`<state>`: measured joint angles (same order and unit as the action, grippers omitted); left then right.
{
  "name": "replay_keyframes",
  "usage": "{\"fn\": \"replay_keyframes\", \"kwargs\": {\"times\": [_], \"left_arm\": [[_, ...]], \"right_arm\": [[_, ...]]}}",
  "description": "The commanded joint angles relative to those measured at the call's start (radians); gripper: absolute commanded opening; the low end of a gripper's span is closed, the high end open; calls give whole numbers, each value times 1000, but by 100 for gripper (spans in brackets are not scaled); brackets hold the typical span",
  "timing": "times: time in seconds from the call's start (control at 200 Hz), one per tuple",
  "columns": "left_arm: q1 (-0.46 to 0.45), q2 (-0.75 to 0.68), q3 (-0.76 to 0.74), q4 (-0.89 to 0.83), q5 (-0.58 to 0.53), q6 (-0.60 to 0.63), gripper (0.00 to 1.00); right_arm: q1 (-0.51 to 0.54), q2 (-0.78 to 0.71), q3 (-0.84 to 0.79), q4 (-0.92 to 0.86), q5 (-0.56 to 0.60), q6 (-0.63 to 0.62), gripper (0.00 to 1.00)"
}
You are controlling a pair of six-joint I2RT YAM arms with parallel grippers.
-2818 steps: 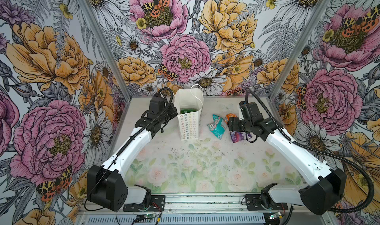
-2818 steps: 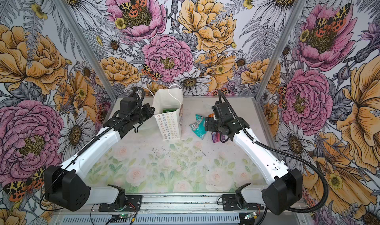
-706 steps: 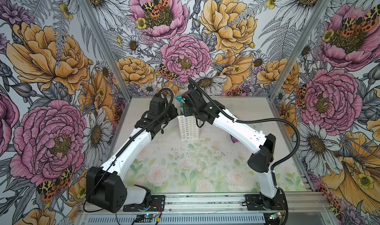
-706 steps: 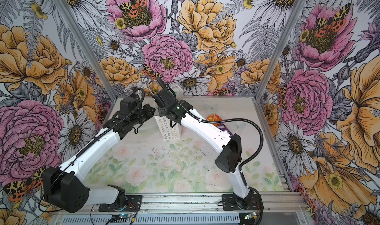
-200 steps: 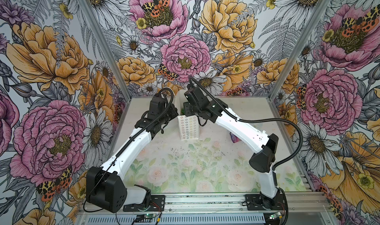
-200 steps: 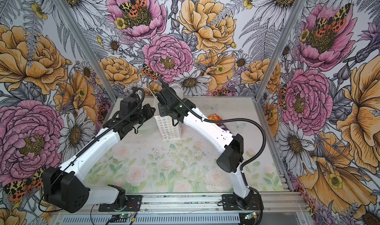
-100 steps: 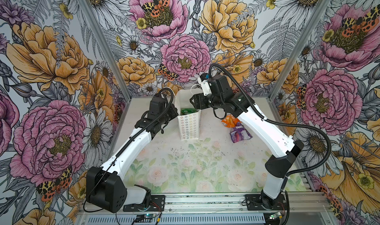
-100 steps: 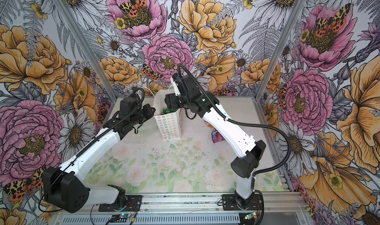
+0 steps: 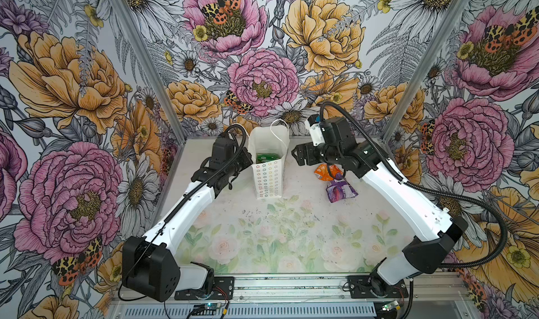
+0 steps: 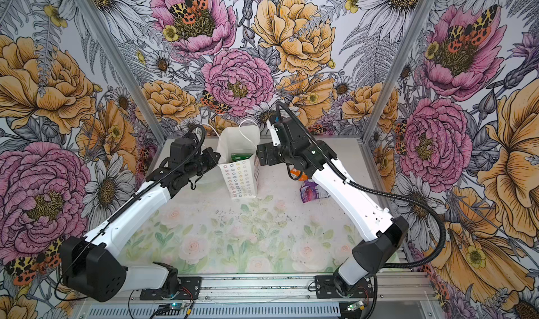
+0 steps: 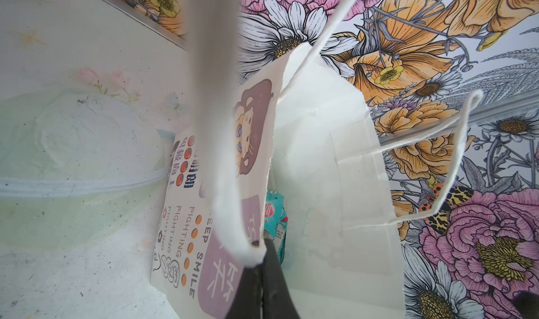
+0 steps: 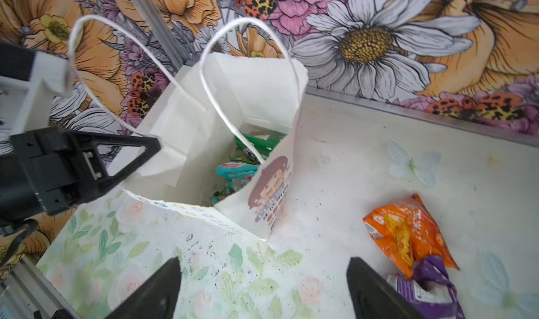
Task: Place the snacks into the paper bag
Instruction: 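Move the right gripper back over the purple packet on the table, then lower the right gripper and grasp the purple packet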
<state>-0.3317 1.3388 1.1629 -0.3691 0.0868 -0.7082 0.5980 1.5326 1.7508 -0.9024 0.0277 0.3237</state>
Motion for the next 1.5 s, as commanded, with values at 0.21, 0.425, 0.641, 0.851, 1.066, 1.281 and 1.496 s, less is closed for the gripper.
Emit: {"fn": "replay_keyframes", "kwargs": {"times": [0.21,0.425,0.641,0.851,1.066,1.281,1.496], "left_arm": [[-8,8,22,-5,13,-7,0],[-12,20,31,-4,18,-7,0],[-15,25,34,-5,16,-7,0],[-15,25,35,-6,17,-5,0],[-15,20,34,-10,12,-4,0],[-15,20,33,-10,11,-3,0],[-14,21,33,-11,10,-3,0]], "right_arm": [[-150,-195,-278,2,147,119,100],[-277,-230,-400,2,103,343,100],[-365,-216,-510,4,69,625,100],[-449,-226,-672,109,-37,871,100],[-499,-237,-813,286,-137,1015,100],[-507,-186,-837,341,-178,1031,100],[-511,-117,-843,390,-211,1028,100]]}}
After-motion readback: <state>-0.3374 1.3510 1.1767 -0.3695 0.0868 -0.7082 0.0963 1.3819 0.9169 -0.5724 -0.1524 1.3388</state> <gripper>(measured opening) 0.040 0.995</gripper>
